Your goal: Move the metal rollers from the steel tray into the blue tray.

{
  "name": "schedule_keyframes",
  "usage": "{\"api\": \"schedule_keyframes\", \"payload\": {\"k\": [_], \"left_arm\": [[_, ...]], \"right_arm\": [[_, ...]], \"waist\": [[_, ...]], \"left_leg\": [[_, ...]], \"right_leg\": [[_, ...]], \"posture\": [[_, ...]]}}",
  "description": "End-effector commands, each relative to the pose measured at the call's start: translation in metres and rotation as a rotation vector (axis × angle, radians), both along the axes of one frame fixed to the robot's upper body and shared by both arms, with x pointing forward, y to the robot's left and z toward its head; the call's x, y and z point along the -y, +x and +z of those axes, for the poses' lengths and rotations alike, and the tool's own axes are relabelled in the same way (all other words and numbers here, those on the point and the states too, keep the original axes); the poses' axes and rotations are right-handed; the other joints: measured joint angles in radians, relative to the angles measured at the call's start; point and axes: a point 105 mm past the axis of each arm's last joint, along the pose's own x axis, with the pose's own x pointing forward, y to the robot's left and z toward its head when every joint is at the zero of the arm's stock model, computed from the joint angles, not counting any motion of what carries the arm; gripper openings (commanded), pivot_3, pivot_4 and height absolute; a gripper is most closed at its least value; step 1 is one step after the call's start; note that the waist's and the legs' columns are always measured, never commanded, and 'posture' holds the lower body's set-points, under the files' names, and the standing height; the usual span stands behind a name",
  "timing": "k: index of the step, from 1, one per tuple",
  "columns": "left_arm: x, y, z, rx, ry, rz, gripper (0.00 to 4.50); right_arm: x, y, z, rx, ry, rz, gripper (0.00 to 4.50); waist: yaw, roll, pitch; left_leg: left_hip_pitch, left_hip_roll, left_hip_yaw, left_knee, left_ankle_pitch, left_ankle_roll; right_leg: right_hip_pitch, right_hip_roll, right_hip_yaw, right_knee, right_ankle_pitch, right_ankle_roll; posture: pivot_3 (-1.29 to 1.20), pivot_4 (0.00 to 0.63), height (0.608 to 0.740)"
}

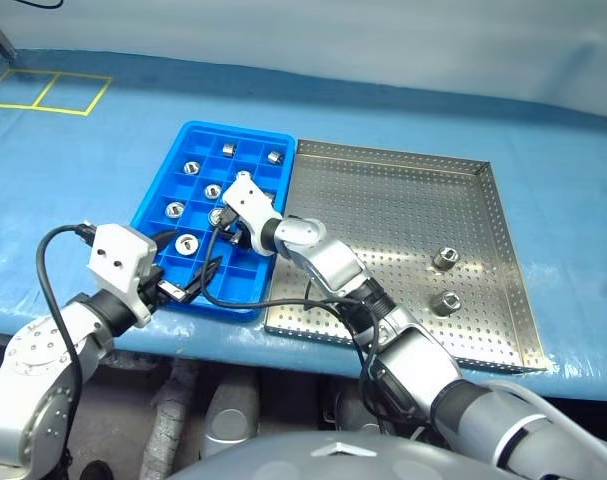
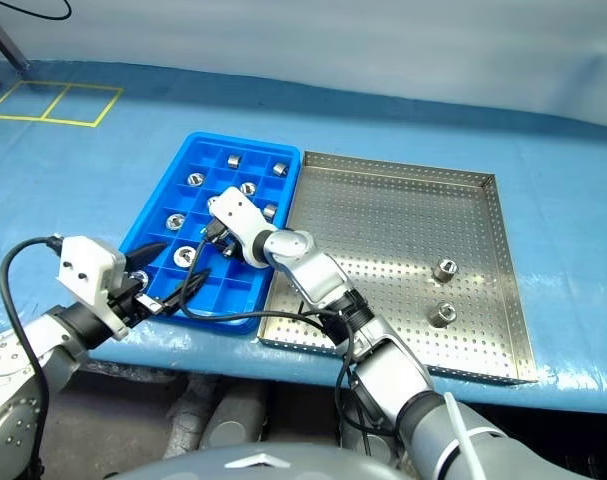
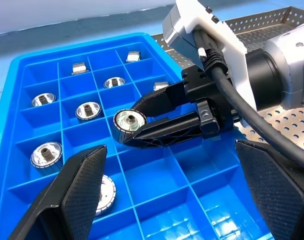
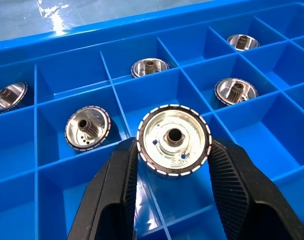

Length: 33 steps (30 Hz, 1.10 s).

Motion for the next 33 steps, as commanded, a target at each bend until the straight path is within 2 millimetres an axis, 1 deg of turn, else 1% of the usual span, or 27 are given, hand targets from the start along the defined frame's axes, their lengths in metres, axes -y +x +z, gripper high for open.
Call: {"api": "schedule_keyframes", "payload": {"k": [1,3,4,5,6,7,9,10,12,15,18,19,20,23,28,31,33], "left_arm": [[0.005,0.001,0.008,0.037,0.005,-0.028,4.5],[0.005,0.002,0.008,0.036,0.006,-0.033,4.5],[0.006,0.002,0.007,0.034,0.005,-0.036,4.5],[0.006,0.003,0.007,0.033,0.005,-0.038,4.5],[0.007,0.003,0.007,0.033,0.004,-0.043,4.5],[0.008,0.004,0.007,0.032,0.005,-0.051,4.5],[0.009,0.004,0.008,0.033,0.007,-0.063,4.5],[0.011,0.006,0.009,0.036,0.006,-0.077,4.5],[0.017,0.01,0.011,0.044,0.002,-0.112,4.5],[0.028,0.018,0.013,0.05,-0.007,-0.176,4.5],[0.039,0.027,0.013,0.05,-0.017,-0.228,4.5],[0.041,0.029,0.013,0.047,-0.019,-0.238,4.5],[0.047,0.033,0.013,0.044,-0.025,-0.262,4.5],[0.068,0.043,0.009,0.025,-0.023,-0.362,4.5],[0.091,0.057,0.002,-0.005,-0.007,-0.449,4.5],[0.106,0.059,-0.001,-0.014,0.005,-0.524,4.5],[0.116,0.057,-0.003,-0.023,0.011,-0.578,4.5]], "right_arm": [[0.002,0.002,0.002,0.01,0.002,-0.005,2.43],[0.003,0.003,0.001,0.008,0.0,-0.006,3.01],[0.004,0.003,0.001,0.009,-0.003,-0.01,3.4],[0.005,0.004,0.001,0.012,-0.005,-0.019,3.65],[0.006,0.005,0.001,0.013,-0.005,-0.025,4.04],[0.007,0.005,0.003,0.018,0.003,-0.03,4.32],[0.009,0.005,0.008,0.033,0.019,-0.033,4.32],[0.013,0.005,0.016,0.049,0.044,-0.041,4.32],[0.028,0.005,0.035,0.089,0.101,-0.074,4.32],[0.064,0.001,0.057,0.144,0.144,-0.148,4.32],[0.107,-0.002,0.067,0.171,0.136,-0.262,4.32],[0.116,-0.004,0.069,0.167,0.136,-0.285,4.32],[0.133,-0.005,0.068,0.174,0.113,-0.331,4.32],[0.183,-0.011,0.059,0.155,0.025,-0.477,4.32],[0.234,-0.021,0.038,0.082,-0.075,-0.649,4.32],[0.256,-0.026,0.026,0.02,-0.107,-0.73,4.32],[0.266,-0.028,0.018,-0.04,-0.11,-0.772,4.32]], "waist": [[0.0,0.0,0.0],[0.0,0.0,0.0],[0.0,0.0,0.0],[0.0,0.0,0.0],[-0.001,0.0,0.0],[-0.001,0.0,0.0],[0.0,0.0,0.0],[-0.001,0.0,0.0],[0.003,0.0,0.0],[0.0,0.001,0.001],[-0.016,0.001,0.001],[-0.024,0.001,0.001],[-0.033,0.001,0.001],[-0.051,0.001,0.001],[-0.103,0.001,0.001],[-0.133,0.002,0.001],[-0.148,0.002,0.001]], "left_leg": [[0.0,0.0,0.0,0.0,0.0,0.0],[0.0,0.0,0.0,0.0,0.0,0.0],[0.0,0.0,0.0,0.0,0.0,0.0],[0.0,0.0,0.0,0.0,0.0,0.0],[0.0,0.0,0.0,0.0,0.0,0.0],[0.0,0.0,0.0,0.0,0.0,0.0],[0.0,0.0,0.0,0.0,0.0,0.0],[0.0,0.0,0.0,0.0,0.0,0.0],[0.0,0.0,0.0,0.0,0.0,0.0],[-0.002,-0.001,-0.002,0.001,0.0,0.0],[-0.002,-0.002,-0.001,0.001,0.0,0.0],[-0.001,-0.001,-0.001,0.001,0.0,0.0],[-0.001,-0.001,-0.001,0.0,0.0,0.0],[-0.001,-0.001,-0.001,0.0,0.0,0.0],[-0.001,-0.001,0.0,0.0,0.0,0.0],[-0.001,-0.001,0.001,0.0,0.0,0.001],[-0.001,-0.001,0.001,0.0,0.0,0.001]], "right_leg": [[0.0,0.0,0.0,0.0,0.0,0.0],[0.0,0.0,0.0,0.0,0.0,0.0],[0.0,0.0,0.0,0.0,0.0,0.0],[0.0,0.0,0.0,0.0,0.0,0.0],[0.0,0.0,0.0,0.0,0.0,0.0],[0.0,0.0,0.0,0.0,0.0,0.0],[0.0,0.0,0.0,0.0,0.0,0.0],[0.0,0.0,0.0,0.0,0.0,0.0],[0.0,0.0,0.0,0.0,0.0,0.0],[0.0,-0.001,-0.002,-0.001,0.0,0.0],[0.0,-0.001,-0.001,-0.001,0.0,0.001],[0.0,-0.001,-0.001,-0.001,0.0,0.001],[0.0,-0.001,0.0,-0.001,0.0,0.001],[0.0,-0.001,-0.001,-0.001,0.0,0.0],[0.0,0.0,0.001,-0.001,-0.001,0.002],[0.0,0.0,0.003,-0.001,-0.002,0.004],[0.0,0.0,0.003,0.0,-0.002,0.004]], "posture": [[0.31,0.15,0.74],[0.3,0.15,0.74],[0.3,0.15,0.74],[0.29,0.15,0.74],[0.29,0.15,0.74],[0.28,0.15,0.74],[0.27,0.15,0.74],[0.25,0.15,0.74],[0.22,0.15,0.74],[0.17,0.15,0.74],[0.12,0.15,0.74],[0.1,0.15,0.74],[0.09,0.15,0.74],[0.03,0.15,0.74],[-0.04,0.15,0.74],[-0.08,0.15,0.74],[-0.09,0.15,0.74]]}}
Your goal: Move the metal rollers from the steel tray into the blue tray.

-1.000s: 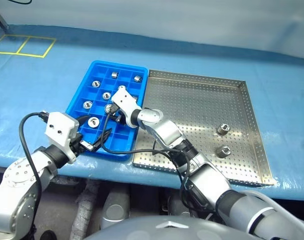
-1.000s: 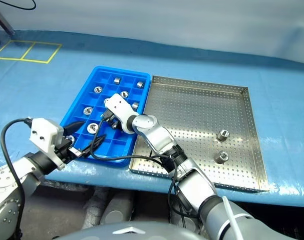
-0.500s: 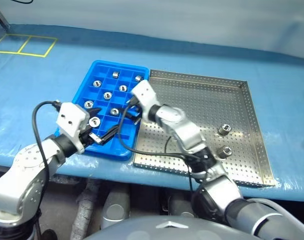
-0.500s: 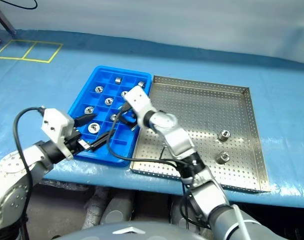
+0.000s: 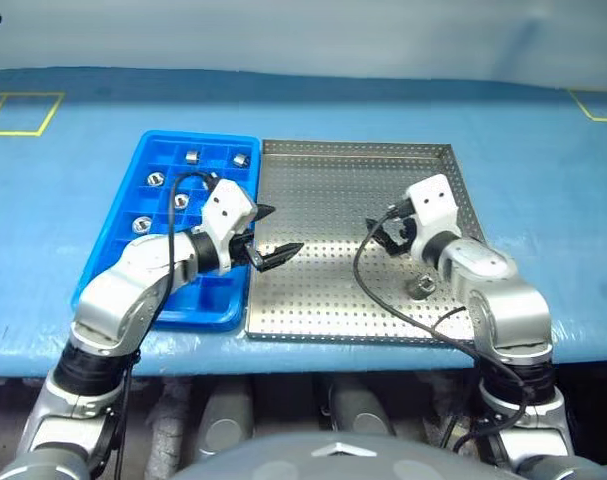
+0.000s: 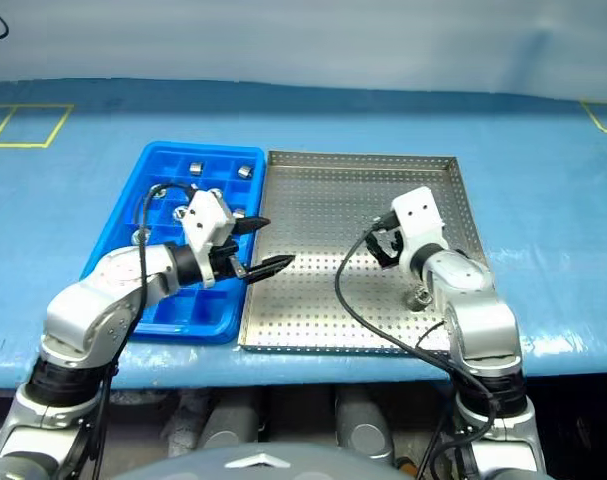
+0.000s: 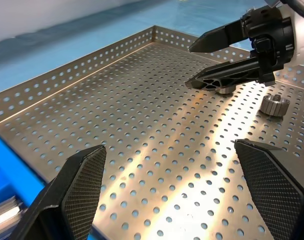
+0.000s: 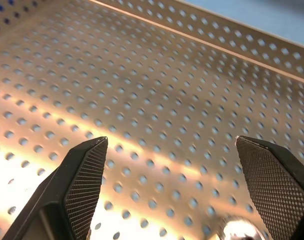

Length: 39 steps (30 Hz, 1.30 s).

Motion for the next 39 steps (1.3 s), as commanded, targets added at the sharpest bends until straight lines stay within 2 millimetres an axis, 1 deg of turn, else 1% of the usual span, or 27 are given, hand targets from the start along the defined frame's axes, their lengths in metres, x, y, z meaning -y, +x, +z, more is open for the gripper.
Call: {"api": "schedule_keyframes", "payload": {"k": [1,6,12,19,24,26,28,31,33,36,37,39], "left_arm": [[0.018,-0.003,0.004,0.03,0.003,-0.098,4.5],[0.023,-0.004,0.003,0.023,0.0,-0.128,4.5],[0.023,-0.008,0.001,0.019,0.009,-0.144,4.5],[0.022,-0.011,0.0,0.015,0.013,-0.147,4.5],[0.022,-0.013,-0.001,0.011,0.012,-0.144,4.5],[0.021,-0.013,-0.001,0.012,0.009,-0.139,4.5],[0.021,-0.013,-0.001,0.013,0.01,-0.137,4.5],[0.021,-0.013,-0.001,0.014,0.009,-0.134,4.5],[0.02,-0.012,-0.001,0.016,0.009,-0.129,4.5],[0.018,-0.012,0.0,0.02,0.009,-0.122,4.5],[0.017,-0.013,0.0,0.022,0.005,-0.117,4.5],[0.011,-0.013,0.004,0.03,-0.01,-0.091,4.5]], "right_arm": [[0.016,-0.003,0.002,-0.023,0.024,-0.069,4.32],[0.019,-0.002,-0.006,-0.08,0.06,-0.106,4.32],[0.025,-0.002,-0.02,-0.15,0.095,-0.15,4.32],[0.033,0.002,-0.027,-0.169,0.091,-0.184,4.32],[0.038,0.006,-0.029,-0.164,0.1,-0.204,4.32],[0.037,0.009,-0.029,-0.153,0.102,-0.206,3.93],[0.036,0.012,-0.029,-0.142,0.1,-0.202,3.43],[0.035,0.014,-0.029,-0.138,0.105,-0.204,2.35],[0.034,0.014,-0.026,-0.129,0.104,-0.196,1.76],[0.027,0.013,-0.019,-0.112,0.1,-0.156,1.71],[0.021,0.012,-0.015,-0.099,0.103,-0.12,1.71],[-0.007,0.01,0.003,-0.03,0.108,0.018,1.71]], "waist": [[-0.014,0.0,0.0],[-0.033,0.0,0.0],[-0.033,0.0,0.0],[-0.03,0.0,0.0],[-0.028,0.0,0.0],[-0.028,0.0,0.0],[-0.026,0.0,0.0],[-0.025,0.0,0.0],[-0.023,0.0,0.0],[-0.022,0.0,0.0],[-0.022,0.0,0.0],[-0.024,0.001,0.0]], "left_leg": [[0.0,0.0,0.0,0.0,0.0,0.0],[0.0,0.0,0.001,0.0,0.0,0.0],[0.0,0.0,0.001,0.001,0.0,0.0],[0.0,0.0,0.001,0.001,0.0,0.0],[0.0,0.0,0.001,0.001,0.0,0.0],[0.0,0.0,0.001,0.001,0.0,0.0],[0.0,0.0,0.001,0.001,0.0,0.0],[0.0,0.0,0.001,0.001,0.0,0.0],[0.0,0.0,0.001,0.001,0.0,0.0],[0.0,0.0,0.001,0.001,0.0,0.0],[0.0,0.0,0.001,0.001,0.0,0.0],[0.0,0.0,0.001,0.001,0.0,0.0]], "right_leg": [[0.0,0.0,0.0,0.0,0.0,0.0],[0.0,0.0,0.001,0.001,0.0,0.001],[0.0,0.0,0.001,0.001,0.0,0.002],[0.0,0.0,0.002,0.001,0.0,0.002],[0.0,0.0,0.002,0.001,0.001,0.002],[0.0,0.0,0.002,0.001,0.001,0.002],[0.0,0.0,0.002,0.001,0.001,0.002],[0.0,0.0,0.002,0.001,0.001,0.002],[0.0,0.0,0.002,0.001,0.001,0.002],[0.0,0.0,0.002,0.001,0.001,0.002],[0.0,0.0,0.002,0.001,0.001,0.002],[0.0,0.0,0.002,0.001,0.001,0.002]], "posture": [[-0.09,0.15,0.74],[-0.1,0.15,0.74],[-0.09,0.15,0.74],[-0.07,0.15,0.74],[-0.06,0.15,0.74],[-0.06,0.15,0.74],[-0.05,0.15,0.74],[-0.05,0.15,0.74],[-0.04,0.15,0.74],[-0.04,0.15,0.74],[-0.04,0.15,0.74],[-0.03,0.15,0.74]]}}
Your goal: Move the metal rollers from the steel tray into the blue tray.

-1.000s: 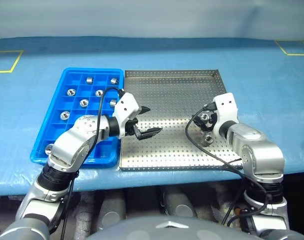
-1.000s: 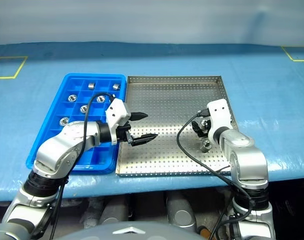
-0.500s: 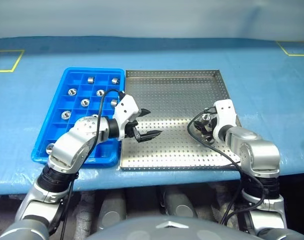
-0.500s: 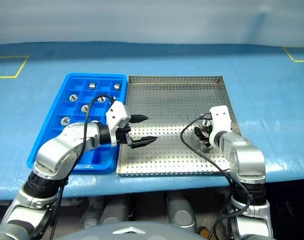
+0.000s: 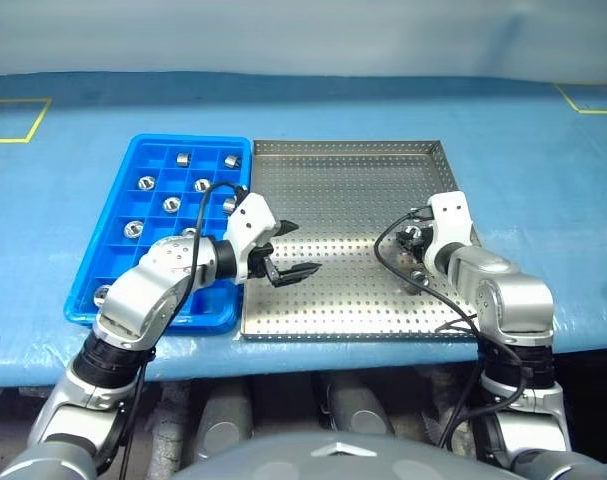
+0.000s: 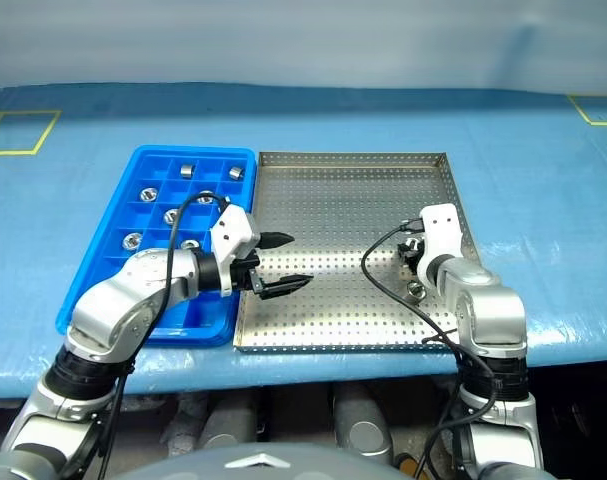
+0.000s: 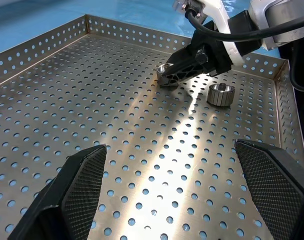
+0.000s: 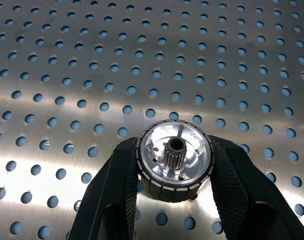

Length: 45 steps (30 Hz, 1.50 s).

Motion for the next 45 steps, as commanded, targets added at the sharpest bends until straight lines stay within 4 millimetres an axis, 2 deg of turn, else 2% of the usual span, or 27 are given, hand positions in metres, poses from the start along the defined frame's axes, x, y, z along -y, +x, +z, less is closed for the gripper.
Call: {"api": "schedule_keyframes", "payload": {"k": [1,7,9,14,18,23,31,37,45], "left_arm": [[-0.007,-0.002,0.019,0.081,-0.031,0.03,4.5],[-0.032,-0.004,0.026,0.097,-0.057,0.165,4.5],[-0.046,-0.008,0.026,0.103,-0.051,0.231,4.5],[-0.078,-0.024,0.029,0.11,-0.063,0.382,4.5],[-0.099,-0.038,0.026,0.094,-0.047,0.487,4.5],[-0.112,-0.055,0.024,0.087,-0.044,0.574,4.5],[-0.115,-0.062,0.021,0.078,-0.046,0.616,4.5],[-0.109,-0.061,0.02,0.067,-0.056,0.589,4.5],[-0.099,-0.055,0.013,0.039,-0.039,0.537,4.5]], "right_arm": [[-0.046,-0.001,0.045,0.181,0.023,0.222,1.71],[-0.106,0.001,0.058,0.226,0.066,0.393,1.71],[-0.132,0.003,0.06,0.235,0.096,0.456,1.71],[-0.18,0.006,0.062,0.249,0.113,0.585,1.71],[-0.205,0.003,0.067,0.265,0.133,0.662,1.71],[-0.23,-0.008,0.065,0.252,0.154,0.773,1.71],[-0.253,-0.032,0.047,0.183,0.165,0.902,1.71],[-0.248,-0.033,0.03,0.131,0.139,0.903,1.71],[-0.237,-0.024,0.016,0.081,0.11,0.85,1.71]], "waist": [[-0.003,0.0,0.0],[0.002,0.0,0.0],[0.011,0.0,0.0],[0.036,0.0,0.0],[0.075,0.0,0.0],[0.11,0.0,0.0],[0.15,0.0,0.0],[0.163,0.0,0.0],[0.162,0.0,0.0]], "left_leg": [[0.0,0.0,0.0,0.0,0.0,0.0],[0.001,0.001,0.0,0.0,0.0,0.0],[0.001,0.001,-0.001,0.0,0.0,0.0],[0.0,0.001,-0.001,0.0,0.0,0.0],[0.0,0.001,-0.002,-0.001,0.0,0.0],[0.0,0.001,-0.002,0.0,0.0,0.0],[0.001,0.001,-0.003,-0.001,0.0,-0.001],[0.0,0.001,-0.003,-0.001,0.0,-0.001],[0.001,0.001,-0.003,-0.001,0.001,-0.001]], "right_leg": [[0.0,0.0,0.0,0.0,0.0,0.0],[0.0,0.001,0.0,0.001,0.0,0.0],[0.0,0.001,-0.001,0.001,0.0,0.0],[0.0,0.0,-0.001,0.0,0.0,-0.001],[0.0,-0.001,-0.003,0.0,0.002,-0.004],[0.001,-0.001,-0.004,-0.001,0.001,-0.004],[0.001,0.0,-0.005,0.0,-0.001,-0.004],[0.0,-0.001,-0.006,0.0,-0.002,-0.005],[0.001,-0.001,-0.006,0.0,-0.003,-0.005]], "posture": [[-0.03,0.15,0.74],[0.02,0.15,0.74],[0.06,0.15,0.74],[0.15,0.15,0.74],[0.2,0.15,0.74],[0.29,0.15,0.74],[0.32,0.15,0.74],[0.3,0.15,0.74],[0.27,0.15,0.74]]}}
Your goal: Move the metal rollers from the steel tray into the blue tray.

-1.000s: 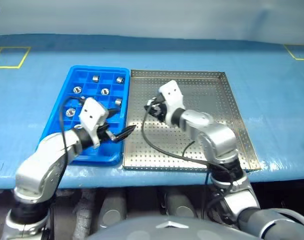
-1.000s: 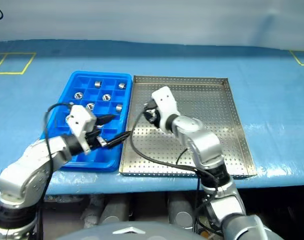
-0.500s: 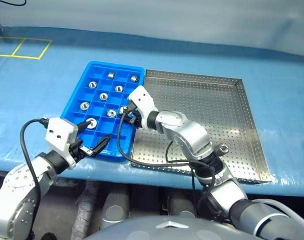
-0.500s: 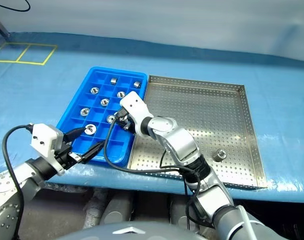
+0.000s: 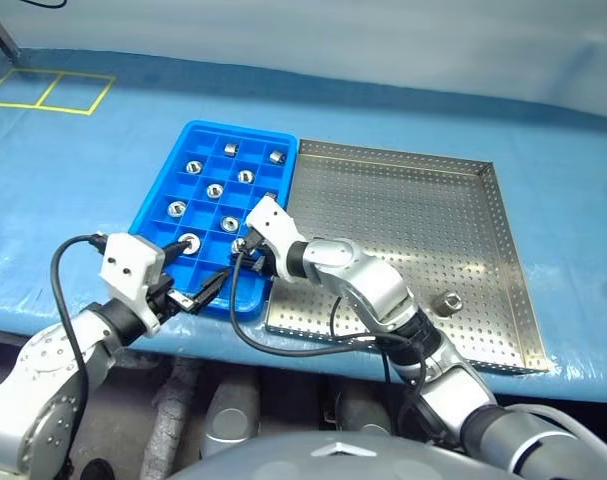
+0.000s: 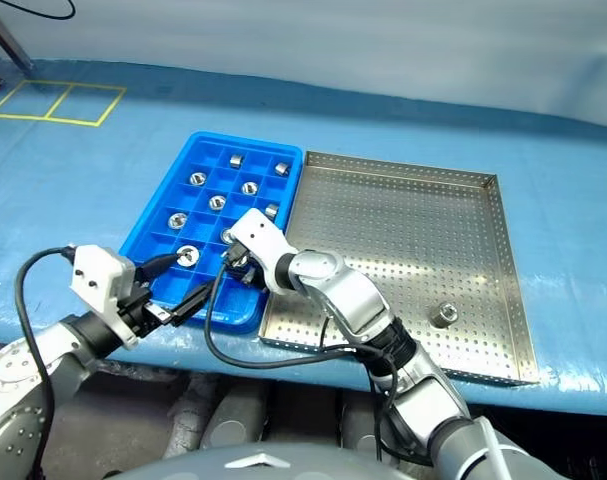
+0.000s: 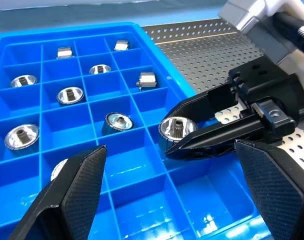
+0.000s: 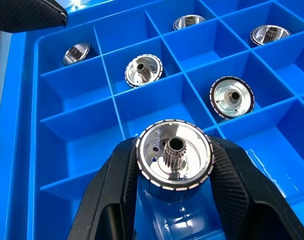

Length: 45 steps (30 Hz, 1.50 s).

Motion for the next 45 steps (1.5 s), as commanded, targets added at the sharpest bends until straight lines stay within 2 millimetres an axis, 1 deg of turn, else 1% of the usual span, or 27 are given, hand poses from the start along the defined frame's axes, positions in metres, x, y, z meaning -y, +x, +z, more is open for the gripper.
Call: {"api": "schedule_keyframes", "payload": {"k": [1,3,7,9,11,12,14,15,16,17,18,19,20,21,22,25,27,29,36,39,41,45], "left_arm": [[0.005,0.001,0.002,0.01,0.014,-0.03,4.5],[0.008,0.001,0.001,0.005,0.015,-0.044,4.5],[0.01,0.002,0.001,0.003,0.017,-0.054,4.5],[0.012,0.003,0.002,0.006,0.016,-0.068,4.5],[0.015,0.004,0.004,0.013,0.01,-0.086,4.5],[0.017,0.006,0.005,0.018,0.006,-0.099,4.5],[0.024,0.01,0.007,0.025,-0.004,-0.134,4.5],[0.027,0.012,0.007,0.024,-0.01,-0.153,4.5],[0.033,0.014,0.007,0.021,-0.017,-0.185,4.5],[0.039,0.016,0.006,0.019,-0.022,-0.213,4.5],[0.042,0.017,0.006,0.017,-0.025,-0.23,4.5],[0.046,0.019,0.006,0.016,-0.028,-0.249,4.5],[0.048,0.02,0.006,0.016,-0.03,-0.259,4.5],[0.052,0.022,0.006,0.015,-0.03,-0.28,4.5],[0.055,0.023,0.006,0.014,-0.03,-0.296,4.5],[0.061,0.026,0.005,0.01,-0.032,-0.335,4.5],[0.063,0.027,0.005,0.008,-0.034,-0.351,4.5],[0.064,0.029,0.005,0.009,-0.036,-0.363,4.5],[0.065,0.033,0.008,0.023,-0.031,-0.391,4.5],[0.065,0.034,0.009,0.029,-0.031,-0.397,4.5],[0.066,0.034,0.008,0.029,-0.031,-0.399,4.5],[0.065,0.034,0.007,0.026,-0.033,-0.399,4.5]], "right_arm": [[0.007,0.007,-0.006,-0.021,-0.02,-0.044,1.71],[0.009,0.007,-0.008,-0.03,-0.031,-0.051,2.47],[0.01,0.005,-0.009,-0.034,-0.036,-0.047,3.73],[0.011,0.004,-0.003,-0.006,-0.017,-0.036,4.35],[0.014,0.003,0.012,0.036,0.039,-0.033,4.35],[0.019,0.004,0.021,0.062,0.076,-0.047,4.35],[0.039,0.01,0.038,0.127,0.122,-0.103,4.35],[0.053,0.012,0.043,0.144,0.131,-0.141,4.35],[0.072,0.013,0.044,0.165,0.119,-0.181,4.35],[0.088,0.013,0.043,0.172,0.101,-0.21,4.35],[0.098,0.011,0.042,0.176,0.088,-0.225,4.35],[0.114,0.007,0.037,0.173,0.048,-0.247,4.35],[0.124,0.003,0.033,0.168,0.021,-0.259,4.35],[0.143,-0.004,0.023,0.135,-0.027,-0.287,4.35],[0.156,-0.011,0.016,0.106,-0.063,-0.305,4.35],[0.184,-0.031,0.001,0.039,-0.141,-0.338,4.35],[0.195,-0.038,-0.004,0.014,-0.165,-0.37,4.35],[0.205,-0.042,-0.007,0.006,-0.181,-0.414,4.35],[0.238,-0.037,0.0,0.056,-0.155,-0.603,4.35],[0.246,-0.042,-0.005,0.028,-0.161,-0.628,4.35],[0.251,-0.049,-0.011,-0.008,-0.173,-0.631,4.35],[0.252,-0.06,-0.023,-0.08,-0.156,-0.629,4.35]], "waist": [[0.0,0.0,0.0],[0.0,0.0,0.0],[0.001,0.0,0.0],[0.002,0.0,0.0],[0.002,0.0,0.0],[0.002,0.0,0.0],[0.001,0.0,0.0],[-0.002,0.0,0.0],[-0.003,0.0,0.0],[-0.007,0.0,0.0],[-0.011,0.0,0.0],[-0.016,0.0,0.0],[-0.023,0.0,0.0],[-0.033,0.0,0.0],[-0.038,0.0,0.0],[-0.069,0.001,0.0],[-0.09,0.001,0.0],[-0.107,0.001,0.0],[-0.122,0.0,0.0],[-0.122,0.0,0.0],[-0.122,0.0,0.0],[-0.123,0.0,0.0]], "left_leg": [[0.0,0.0,0.0,0.0,0.0,0.0],[0.0,0.0,0.0,0.0,0.0,0.0],[0.0,0.0,0.0,0.0,0.0,0.0],[0.001,-0.001,0.0,0.001,0.0,0.0],[0.0,-0.001,0.0,0.001,0.0,0.0],[0.0,-0.001,0.0,0.001,0.0,0.0],[0.0,-0.001,0.0,0.002,0.0,0.0],[-0.001,-0.001,0.0,0.002,0.0,0.0],[-0.001,-0.001,0.0,0.002,0.0,0.0],[-0.001,-0.001,0.0,0.002,0.0,0.0],[-0.001,-0.002,0.001,0.001,0.0,0.0],[-0.001,-0.002,0.0,0.001,0.0,0.0],[-0.001,-0.001,0.001,0.001,0.0,0.0],[-0.001,-0.001,0.001,0.0,0.0,0.0],[-0.001,-0.001,0.0,0.0,-0.001,0.001],[-0.002,0.0,0.001,-0.001,-0.002,0.002],[-0.001,0.0,0.001,-0.001,-0.002,0.002],[-0.001,0.0,0.001,-0.001,-0.002,0.002],[0.0,-0.001,0.002,0.003,-0.002,0.002],[0.0,-0.001,0.004,0.004,-0.002,0.002],[-0.001,-0.001,0.004,0.004,-0.002,0.002],[0.0,-0.001,0.004,0.003,-0.002,0.002]], "right_leg": [[0.0,0.0,0.0,0.0,0.0,0.0],[0.0,0.0,0.0,0.0,0.0,0.0],[0.001,0.0,0.0,0.0,-0.001,-0.001],[0.001,-0.001,0.0,0.0,-0.001,-0.002],[0.001,-0.001,0.0,0.0,-0.001,-0.002],[0.001,-0.001,0.0,0.0,-0.001,-0.002],[0.001,-0.001,0.0,-0.001,-0.001,-0.002],[0.001,-0.001,0.0,-0.001,-0.001,-0.002],[0.001,-0.001,0.001,-0.001,-0.001,-0.001],[0.001,-0.001,0.0,-0.002,-0.001,-0.001],[0.001,-0.001,0.001,-0.002,-0.001,-0.001],[0.001,-0.001,0.001,-0.002,0.0,0.0],[0.001,-0.001,0.001,-0.003,0.0,0.001],[0.001,-0.001,0.001,-0.003,0.001,0.002],[0.0,-0.001,0.001,-0.003,0.001,0.002],[-0.001,0.0,0.001,-0.002,0.0,0.0],[-0.001,0.0,0.002,-0.002,0.0,0.0],[0.0,0.001,0.002,-0.001,0.0,0.001],[0.001,0.0,0.003,-0.001,-0.001,0.003],[0.001,0.0,0.005,-0.001,-0.001,0.004],[0.001,0.0,0.005,-0.001,0.001,0.006],[0.001,0.0,0.005,-0.001,0.001,0.007]], "posture": [[0.27,0.15,0.74],[0.26,0.15,0.74],[0.25,0.15,0.74],[0.23,0.15,0.74],[0.21,0.15,0.74],[0.2,0.15,0.74],[0.18,0.15,0.74],[0.16,0.15,0.74],[0.14,0.15,0.74],[0.13,0.15,0.74],[0.13,0.15,0.74],[0.11,0.15,0.74],[0.09,0.15,0.74],[0.08,0.15,0.74],[0.08,0.15,0.74],[0.04,0.15,0.74],[0.02,0.15,0.74],[0.01,0.15,0.74],[-0.03,0.15,0.74],[-0.03,0.15,0.74],[-0.03,0.15,0.74],[-0.03,0.15,0.74]]}}
